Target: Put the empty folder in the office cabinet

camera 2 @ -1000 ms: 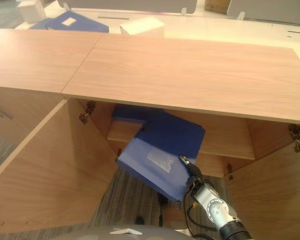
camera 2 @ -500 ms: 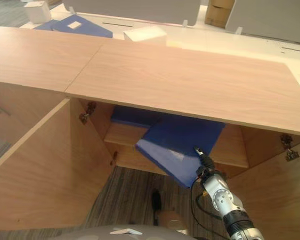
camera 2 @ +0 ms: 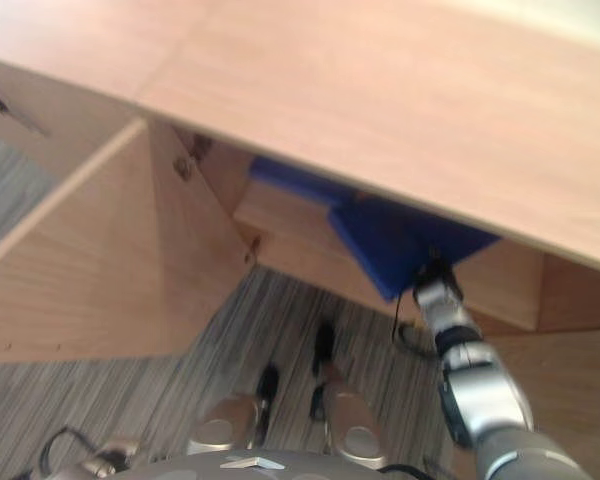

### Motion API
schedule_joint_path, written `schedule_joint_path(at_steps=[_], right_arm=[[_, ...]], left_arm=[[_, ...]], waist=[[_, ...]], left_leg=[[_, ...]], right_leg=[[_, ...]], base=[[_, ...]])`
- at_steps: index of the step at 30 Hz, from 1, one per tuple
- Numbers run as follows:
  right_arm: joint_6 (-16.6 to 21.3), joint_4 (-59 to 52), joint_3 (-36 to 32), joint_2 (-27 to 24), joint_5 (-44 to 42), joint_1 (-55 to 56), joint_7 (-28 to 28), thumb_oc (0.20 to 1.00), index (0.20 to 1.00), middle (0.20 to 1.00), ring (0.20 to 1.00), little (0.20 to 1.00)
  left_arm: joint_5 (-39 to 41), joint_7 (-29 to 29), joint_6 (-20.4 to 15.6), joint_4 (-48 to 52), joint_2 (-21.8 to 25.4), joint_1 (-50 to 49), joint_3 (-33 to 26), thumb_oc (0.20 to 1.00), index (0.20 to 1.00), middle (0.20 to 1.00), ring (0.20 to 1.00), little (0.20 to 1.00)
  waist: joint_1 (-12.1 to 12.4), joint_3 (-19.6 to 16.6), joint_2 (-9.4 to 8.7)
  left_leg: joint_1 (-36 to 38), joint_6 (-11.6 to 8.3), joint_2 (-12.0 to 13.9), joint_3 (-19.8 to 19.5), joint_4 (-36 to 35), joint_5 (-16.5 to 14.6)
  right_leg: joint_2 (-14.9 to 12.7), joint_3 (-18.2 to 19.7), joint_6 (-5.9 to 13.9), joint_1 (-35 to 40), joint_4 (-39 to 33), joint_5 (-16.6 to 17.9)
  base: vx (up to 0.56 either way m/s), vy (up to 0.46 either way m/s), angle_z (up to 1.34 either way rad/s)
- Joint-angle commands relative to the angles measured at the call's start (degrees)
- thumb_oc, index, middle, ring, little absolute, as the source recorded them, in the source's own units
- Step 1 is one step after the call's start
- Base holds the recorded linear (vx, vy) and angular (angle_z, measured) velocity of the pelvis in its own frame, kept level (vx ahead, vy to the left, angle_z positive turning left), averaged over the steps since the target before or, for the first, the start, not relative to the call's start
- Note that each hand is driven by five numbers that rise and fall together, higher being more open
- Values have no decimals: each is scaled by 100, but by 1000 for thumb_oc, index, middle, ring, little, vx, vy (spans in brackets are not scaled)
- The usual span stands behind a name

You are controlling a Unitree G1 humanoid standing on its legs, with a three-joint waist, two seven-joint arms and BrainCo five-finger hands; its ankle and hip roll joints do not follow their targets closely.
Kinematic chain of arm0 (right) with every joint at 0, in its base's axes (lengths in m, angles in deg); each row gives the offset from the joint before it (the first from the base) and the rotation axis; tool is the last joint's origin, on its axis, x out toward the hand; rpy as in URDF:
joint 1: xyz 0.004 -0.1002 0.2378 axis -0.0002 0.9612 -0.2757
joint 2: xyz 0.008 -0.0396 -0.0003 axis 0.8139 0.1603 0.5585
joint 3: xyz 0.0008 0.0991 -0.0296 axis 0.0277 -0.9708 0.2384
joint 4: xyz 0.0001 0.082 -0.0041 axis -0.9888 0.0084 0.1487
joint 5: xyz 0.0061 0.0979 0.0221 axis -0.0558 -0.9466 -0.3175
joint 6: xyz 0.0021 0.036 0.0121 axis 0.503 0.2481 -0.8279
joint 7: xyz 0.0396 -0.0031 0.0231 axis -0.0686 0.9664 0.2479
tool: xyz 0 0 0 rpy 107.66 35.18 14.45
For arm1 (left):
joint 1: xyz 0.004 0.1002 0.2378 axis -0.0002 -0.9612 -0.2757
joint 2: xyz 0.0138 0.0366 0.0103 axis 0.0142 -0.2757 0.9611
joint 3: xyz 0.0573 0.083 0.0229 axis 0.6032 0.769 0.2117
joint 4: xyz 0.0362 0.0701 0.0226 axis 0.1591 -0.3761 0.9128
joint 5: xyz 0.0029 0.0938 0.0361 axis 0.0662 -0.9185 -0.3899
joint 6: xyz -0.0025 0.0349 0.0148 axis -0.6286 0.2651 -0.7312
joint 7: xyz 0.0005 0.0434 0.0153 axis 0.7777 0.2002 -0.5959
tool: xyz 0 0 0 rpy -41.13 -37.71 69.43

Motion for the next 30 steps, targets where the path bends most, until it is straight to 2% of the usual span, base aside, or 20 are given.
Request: schedule_joint_path(at_steps=[1, 6, 8, 12, 15, 20, 24, 28, 30], right_arm=[[400, -611, -227, -315, -232, -15, -153, 200, 200, 200, 200, 200], [410, -378, -272, -586, -531, -434, -166, 200, 200, 200, 200, 200], [487, -220, -392, -729, -1017, -591, -120, 200, 200, 200, 200, 200], [1044, 21, -770, -782, -1930, -696, 206, 200, 200, 200, 200, 200], [1673, 223, -1015, -825, -2283, -911, 657, 200, 200, 200, 200, 200], [2324, 479, -1188, -954, -2635, -1229, 1173, 200, 200, 200, 200, 200], [2247, 702, -1168, -1175, -2688, -1504, 1436, 200, 200, 200, 200, 200], [1969, 940, -1046, -1372, -2317, -1761, 1558, 200, 200, 200, 200, 200], [1695, 1095, -940, -1482, -2128, -1898, 1466, 200, 200, 200, 200, 200]], left_arm=[[21, -155, 94, 5, 386, -501, 160, 1000, 1000, 1000, 1000, 1000], [94, -214, 68, 120, 376, -480, 225, 1000, 1000, 1000, 1000, 1000], [81, -204, -33, 162, 373, -565, 255, 1000, 1000, 1000, 1000, 1000], [73, -233, -237, 186, 315, -682, 321, 1000, 1000, 1000, 1000, 1000], [141, -278, -302, 251, 297, -673, 413, 1000, 1000, 1000, 1000, 1000], [246, -419, -325, 346, 268, -688, 513, 1000, 1000, 1000, 1000, 1000], [226, -453, -216, 476, 296, -679, 562, 1000, 1000, 1000, 1000, 1000], [227, -498, -278, 584, 324, -722, 603, 1000, 1000, 1000, 1000, 1000], [210, -509, -358, 647, 333, -740, 595, 1000, 1000, 1000, 1000, 1000]], waist=[[197, -326, 47], [259, -219, 141], [293, -214, 170], [345, -255, 191], [390, -281, 211], [464, -316, 248], [526, -311, 293], [579, -278, 321], [612, -249, 333]], left_leg=[[361, 7, 115, -154, -1020, -134], [248, -86, 188, -146, -1164, -68], [237, -131, 238, -142, -1214, -60], [266, -175, 300, -142, -1238, -75], [272, -206, 340, -156, -1231, -81], [275, -240, 361, -210, -1218, -90], [269, -278, 370, -267, -1221, -90], [218, -320, 388, -290, -1214, -74], [161, -349, 397, -301, -1220, -51]], right_leg=[[-720, 431, 462, -178, -300, 317], [-732, 401, 441, -333, -300, 302], [-734, 377, 426, -374, -300, 292], [-727, 336, 407, -359, -300, 277], [-727, 308, 399, -333, -300, 262], [-740, 268, 393, -328, -300, 274], [-746, 227, 386, -356, -300, 268], [-749, 212, 383, -406, -300, 276], [-738, 203, 365, -430, -300, 250]], base=[[-219, 3, 38], [-59, 4, 11], [-2, -4, -3], [41, -19, -2], [40, -35, -2], [47, -35, -3], [28, -39, 7], [7, -39, 8], [0, 0, 0]])
